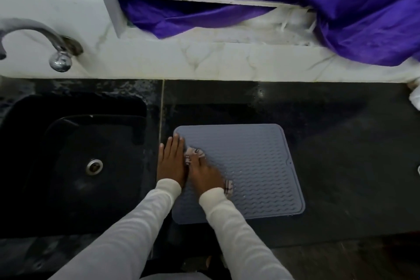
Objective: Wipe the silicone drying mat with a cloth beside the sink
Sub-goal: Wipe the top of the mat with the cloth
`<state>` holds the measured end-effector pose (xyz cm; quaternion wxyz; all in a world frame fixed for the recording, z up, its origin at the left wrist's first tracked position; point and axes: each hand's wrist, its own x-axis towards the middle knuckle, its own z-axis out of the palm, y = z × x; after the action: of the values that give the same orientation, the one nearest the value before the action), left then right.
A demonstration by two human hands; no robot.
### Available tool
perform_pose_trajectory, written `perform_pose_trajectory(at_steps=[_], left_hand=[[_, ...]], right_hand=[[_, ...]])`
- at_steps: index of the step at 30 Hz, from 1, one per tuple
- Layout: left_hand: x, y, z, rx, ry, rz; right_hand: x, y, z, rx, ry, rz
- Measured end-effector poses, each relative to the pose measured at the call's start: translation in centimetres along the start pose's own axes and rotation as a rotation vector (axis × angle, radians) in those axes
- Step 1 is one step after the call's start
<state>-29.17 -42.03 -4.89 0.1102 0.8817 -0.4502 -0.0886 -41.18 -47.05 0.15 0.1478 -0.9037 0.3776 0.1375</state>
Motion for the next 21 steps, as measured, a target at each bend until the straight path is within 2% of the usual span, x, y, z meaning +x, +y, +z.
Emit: perform_pose_trajectory(at_steps=[4,8,10,15,18,19,21], left_hand=[[0.2,-0.3,-0.2,0.062,-0.013,0.018],[0.4,-0.6,0.1,0.085,0.005,0.042],[0.5,-0.6,0.3,0.079,0.013,0.043],[0.4,-0.5,0.1,0.041,0.009,0.046],[0.3,-0.4,0.0,0.023,-0.005,0.051],[0.3,-0.4,0.0,0.022,-0.002,0.053],[0.4,-0.6,0.0,0.055,0.015,0.073]], right_hand=[[0.2,7.3,-0.5,-0.095,0.12,-0.064],[-0.6,16.4,-3.7,-0.1,0.162,0.229],[-0.5,17.9,-4.3,-0.115,0.185,0.281],[-1.2,13.8,-5.1,0.068,0.256,0.325],[-1.9,6.6,-3.6,0.113,0.414,0.111],[-2.2,3.6,-2.4,0.092,0.41,0.032],[-2.6,-1.4,0.4,0.04,0.287,0.035]])
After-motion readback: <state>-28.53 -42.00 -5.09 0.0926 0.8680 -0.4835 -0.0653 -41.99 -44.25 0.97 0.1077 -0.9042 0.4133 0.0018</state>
